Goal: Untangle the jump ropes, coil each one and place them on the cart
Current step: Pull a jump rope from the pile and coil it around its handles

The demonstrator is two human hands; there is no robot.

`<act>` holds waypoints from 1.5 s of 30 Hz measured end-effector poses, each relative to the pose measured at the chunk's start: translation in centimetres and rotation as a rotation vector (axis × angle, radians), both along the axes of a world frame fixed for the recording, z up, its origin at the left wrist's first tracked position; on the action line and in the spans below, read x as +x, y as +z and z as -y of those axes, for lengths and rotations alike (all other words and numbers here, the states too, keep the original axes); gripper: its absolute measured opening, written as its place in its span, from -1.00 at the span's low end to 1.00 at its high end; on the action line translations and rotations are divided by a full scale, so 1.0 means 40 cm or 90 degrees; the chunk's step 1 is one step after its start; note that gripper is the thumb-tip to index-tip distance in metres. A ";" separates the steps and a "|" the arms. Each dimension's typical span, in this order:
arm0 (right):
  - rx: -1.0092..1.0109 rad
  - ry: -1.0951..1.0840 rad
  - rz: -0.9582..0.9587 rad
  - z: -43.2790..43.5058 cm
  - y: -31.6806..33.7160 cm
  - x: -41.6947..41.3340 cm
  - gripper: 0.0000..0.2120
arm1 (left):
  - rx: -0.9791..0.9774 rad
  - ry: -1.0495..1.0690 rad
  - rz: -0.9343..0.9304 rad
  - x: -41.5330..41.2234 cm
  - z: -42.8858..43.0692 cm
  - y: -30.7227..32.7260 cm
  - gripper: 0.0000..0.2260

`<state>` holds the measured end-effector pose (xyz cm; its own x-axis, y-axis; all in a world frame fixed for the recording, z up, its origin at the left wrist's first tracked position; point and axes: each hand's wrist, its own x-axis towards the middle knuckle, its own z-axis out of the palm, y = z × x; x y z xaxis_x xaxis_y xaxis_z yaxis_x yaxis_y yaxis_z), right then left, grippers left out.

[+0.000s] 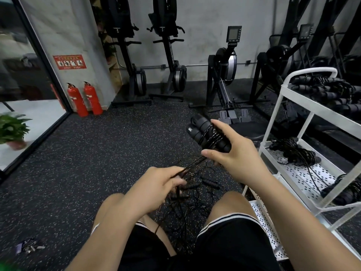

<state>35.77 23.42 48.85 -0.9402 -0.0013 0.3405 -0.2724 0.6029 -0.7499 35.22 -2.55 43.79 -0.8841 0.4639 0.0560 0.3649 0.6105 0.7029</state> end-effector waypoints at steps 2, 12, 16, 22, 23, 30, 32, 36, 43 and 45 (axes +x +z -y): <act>0.012 0.001 -0.007 0.002 -0.001 -0.001 -0.19 | 0.013 0.036 -0.024 -0.022 0.014 -0.018 -0.71; -0.073 -0.075 -0.076 -0.048 0.098 0.012 -0.21 | 0.108 0.216 0.036 -0.102 0.098 -0.111 -0.77; -0.075 -0.064 -0.078 -0.061 0.130 0.016 -0.22 | 0.177 0.367 0.158 -0.175 0.160 -0.187 -0.72; -0.081 -0.027 -0.070 -0.047 0.136 0.021 -0.22 | 0.231 0.560 0.363 -0.240 0.180 -0.229 -0.72; -0.081 -0.019 -0.066 -0.043 0.134 0.021 -0.21 | 0.232 0.579 0.384 -0.246 0.181 -0.233 -0.73; -0.059 0.024 -0.058 -0.001 0.112 0.023 -0.21 | 0.205 0.569 0.294 -0.289 0.196 -0.309 -0.84; -0.063 0.042 -0.047 0.011 0.107 0.018 -0.22 | 0.150 0.537 0.233 -0.285 0.181 -0.285 -0.82; -0.055 0.064 -0.037 0.031 0.099 0.008 -0.23 | 0.164 0.431 0.156 -0.240 0.109 -0.160 -0.77; -0.069 0.081 -0.020 0.044 0.097 -0.005 -0.23 | 0.305 0.089 0.133 -0.138 -0.030 0.013 -0.65; -0.071 0.082 -0.023 0.044 0.098 -0.010 -0.24 | 0.372 0.023 0.151 -0.107 -0.070 0.040 -0.63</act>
<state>35.38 21.67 52.76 -0.9216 -0.0817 0.3795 -0.3707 0.4753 -0.7979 30.94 0.24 45.38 -0.9179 0.3860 0.0916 0.1445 0.1102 0.9834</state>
